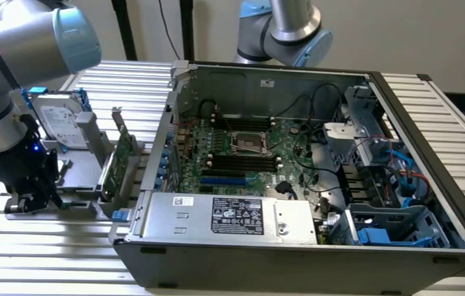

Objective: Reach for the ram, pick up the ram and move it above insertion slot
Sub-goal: 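Pick up the ram and move it above insertion slot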

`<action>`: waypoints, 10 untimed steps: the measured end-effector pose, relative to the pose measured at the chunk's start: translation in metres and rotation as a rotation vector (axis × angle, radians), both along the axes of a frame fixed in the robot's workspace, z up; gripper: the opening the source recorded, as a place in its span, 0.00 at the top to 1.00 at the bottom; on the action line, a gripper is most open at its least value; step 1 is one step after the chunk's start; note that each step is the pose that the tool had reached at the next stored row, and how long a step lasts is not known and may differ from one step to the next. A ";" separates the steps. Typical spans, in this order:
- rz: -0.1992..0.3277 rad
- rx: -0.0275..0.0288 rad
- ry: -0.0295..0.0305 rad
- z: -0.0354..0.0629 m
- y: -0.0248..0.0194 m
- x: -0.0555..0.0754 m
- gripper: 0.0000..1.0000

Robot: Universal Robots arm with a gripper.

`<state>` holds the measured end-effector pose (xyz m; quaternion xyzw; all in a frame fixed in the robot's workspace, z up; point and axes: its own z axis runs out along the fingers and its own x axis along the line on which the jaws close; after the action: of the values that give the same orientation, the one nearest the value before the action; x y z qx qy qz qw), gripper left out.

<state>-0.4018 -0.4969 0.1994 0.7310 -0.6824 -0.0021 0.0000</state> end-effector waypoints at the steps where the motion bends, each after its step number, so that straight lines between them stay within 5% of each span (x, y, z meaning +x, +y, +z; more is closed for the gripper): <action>1: -0.001 -0.0001 0.0010 0.0005 0.0000 0.000 0.87; 10: -0.003 -0.0002 0.0118 0.0182 0.0000 0.001 0.87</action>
<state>-0.4005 -0.4969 0.2176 0.7299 -0.6836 -0.0063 0.0041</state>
